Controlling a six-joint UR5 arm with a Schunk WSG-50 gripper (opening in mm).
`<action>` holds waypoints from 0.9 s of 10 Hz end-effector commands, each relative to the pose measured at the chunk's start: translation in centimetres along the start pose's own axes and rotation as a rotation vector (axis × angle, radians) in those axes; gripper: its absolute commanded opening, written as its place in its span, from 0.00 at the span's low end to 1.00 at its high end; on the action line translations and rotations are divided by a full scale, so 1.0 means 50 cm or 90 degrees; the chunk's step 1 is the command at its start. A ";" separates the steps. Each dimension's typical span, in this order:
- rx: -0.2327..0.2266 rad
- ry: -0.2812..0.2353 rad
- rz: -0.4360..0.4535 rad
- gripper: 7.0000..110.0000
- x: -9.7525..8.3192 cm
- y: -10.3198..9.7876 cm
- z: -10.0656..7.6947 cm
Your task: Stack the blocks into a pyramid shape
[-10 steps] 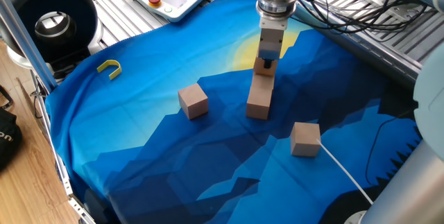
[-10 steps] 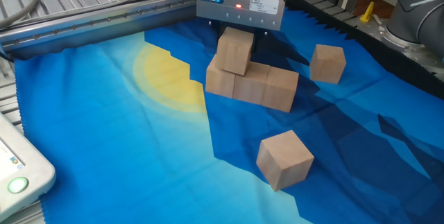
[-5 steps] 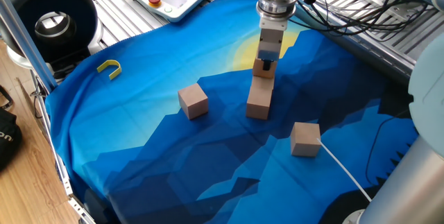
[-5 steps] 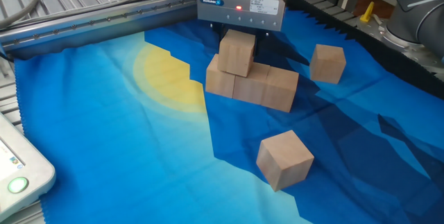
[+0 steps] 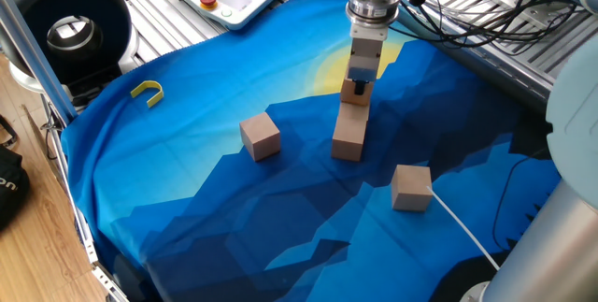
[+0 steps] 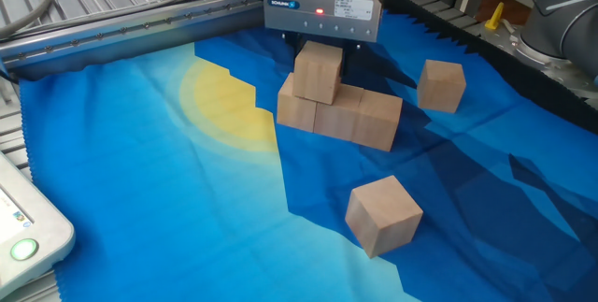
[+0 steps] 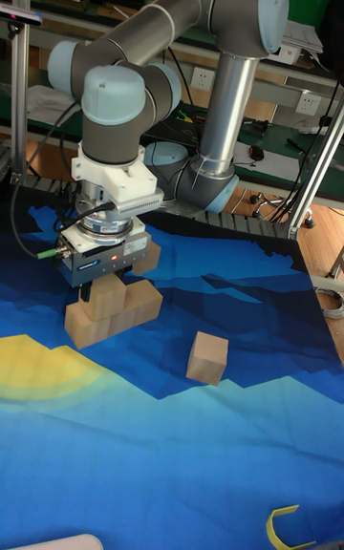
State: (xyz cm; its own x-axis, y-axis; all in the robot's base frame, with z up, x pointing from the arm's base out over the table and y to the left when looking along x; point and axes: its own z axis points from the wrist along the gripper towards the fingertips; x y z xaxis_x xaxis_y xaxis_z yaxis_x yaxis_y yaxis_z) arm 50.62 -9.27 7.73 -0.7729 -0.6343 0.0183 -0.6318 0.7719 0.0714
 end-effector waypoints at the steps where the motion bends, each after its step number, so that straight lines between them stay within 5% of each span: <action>1: -0.006 -0.003 -0.005 0.00 -0.003 0.002 0.000; 9: -0.012 -0.001 -0.006 0.00 -0.004 0.007 0.002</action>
State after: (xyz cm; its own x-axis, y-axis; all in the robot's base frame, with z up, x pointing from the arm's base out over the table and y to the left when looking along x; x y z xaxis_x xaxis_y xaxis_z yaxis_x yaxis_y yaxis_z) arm 50.43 -9.11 7.56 -0.7639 -0.6448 0.0258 -0.6412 0.7628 0.0836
